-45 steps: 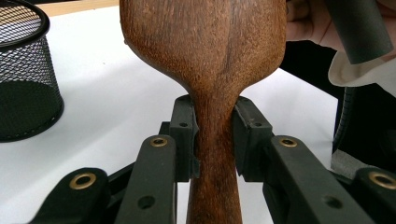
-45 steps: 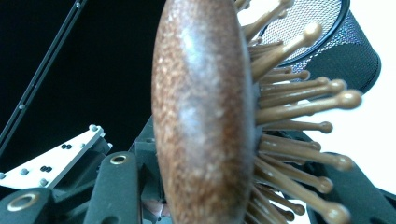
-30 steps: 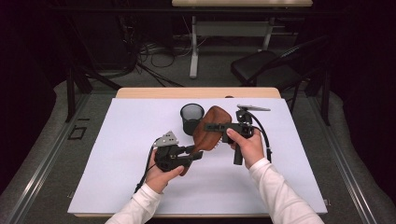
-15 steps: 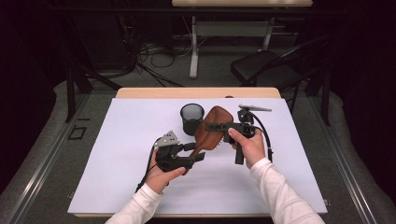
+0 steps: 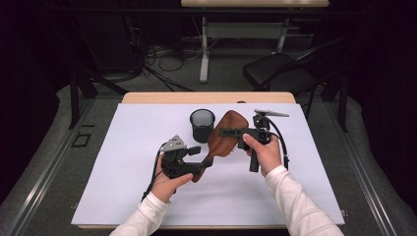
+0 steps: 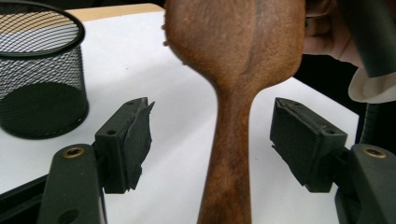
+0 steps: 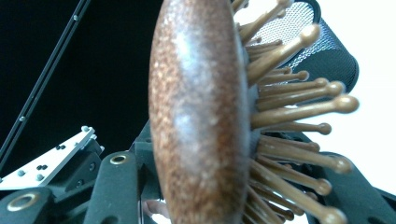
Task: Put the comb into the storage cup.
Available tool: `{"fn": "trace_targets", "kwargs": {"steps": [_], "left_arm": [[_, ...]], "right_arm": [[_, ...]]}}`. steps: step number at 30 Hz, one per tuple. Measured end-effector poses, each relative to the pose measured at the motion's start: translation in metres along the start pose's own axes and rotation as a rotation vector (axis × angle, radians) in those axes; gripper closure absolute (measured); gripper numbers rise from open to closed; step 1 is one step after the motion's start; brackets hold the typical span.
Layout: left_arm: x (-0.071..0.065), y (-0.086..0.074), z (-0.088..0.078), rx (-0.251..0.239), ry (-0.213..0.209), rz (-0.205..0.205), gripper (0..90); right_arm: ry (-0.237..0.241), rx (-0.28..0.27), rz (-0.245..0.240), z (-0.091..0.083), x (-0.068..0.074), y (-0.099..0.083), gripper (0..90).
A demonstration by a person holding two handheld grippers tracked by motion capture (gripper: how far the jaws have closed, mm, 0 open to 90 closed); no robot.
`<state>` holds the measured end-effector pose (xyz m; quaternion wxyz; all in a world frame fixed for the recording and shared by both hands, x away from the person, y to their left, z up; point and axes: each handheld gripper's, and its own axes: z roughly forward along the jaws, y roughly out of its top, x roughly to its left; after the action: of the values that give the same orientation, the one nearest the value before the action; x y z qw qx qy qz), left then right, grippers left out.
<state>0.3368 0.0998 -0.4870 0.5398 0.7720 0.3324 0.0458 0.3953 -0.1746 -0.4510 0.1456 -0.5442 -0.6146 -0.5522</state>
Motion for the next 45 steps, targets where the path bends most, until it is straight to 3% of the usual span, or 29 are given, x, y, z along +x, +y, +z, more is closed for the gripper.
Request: {"fn": "trace_targets", "kwargs": {"steps": [7, 18, 21, 29, 40, 43, 45], "left_arm": [[0.002, 0.003, -0.004, -0.014, 0.043, 0.021, 29.1], [0.008, 0.008, -0.013, -0.038, 0.055, 0.018, 28.9], [0.009, 0.008, -0.015, -0.037, 0.093, 0.024, 28.4], [0.019, 0.007, -0.016, -0.018, 0.142, -0.012, 15.7], [0.032, 0.005, -0.021, -0.047, 0.197, -0.061, 3.9], [0.035, 0.003, -0.021, -0.040, 0.202, -0.044, 0.2], [0.037, 0.002, -0.021, -0.046, 0.216, -0.054, 0.2]], "right_arm": [[-0.005, -0.011, -0.001, -0.002, -0.003, 0.001, 47.4], [-0.011, -0.024, 0.005, -0.006, -0.007, 0.003, 47.4], [-0.016, -0.026, 0.003, -0.007, -0.007, 0.004, 47.4], [-0.029, -0.033, -0.002, -0.009, -0.009, 0.005, 47.4], [-0.046, -0.050, -0.003, -0.014, -0.012, 0.008, 47.4], [-0.054, -0.057, 0.000, -0.016, -0.012, 0.009, 47.4], [-0.055, -0.061, 0.000, -0.016, -0.013, 0.009, 47.4]]}}
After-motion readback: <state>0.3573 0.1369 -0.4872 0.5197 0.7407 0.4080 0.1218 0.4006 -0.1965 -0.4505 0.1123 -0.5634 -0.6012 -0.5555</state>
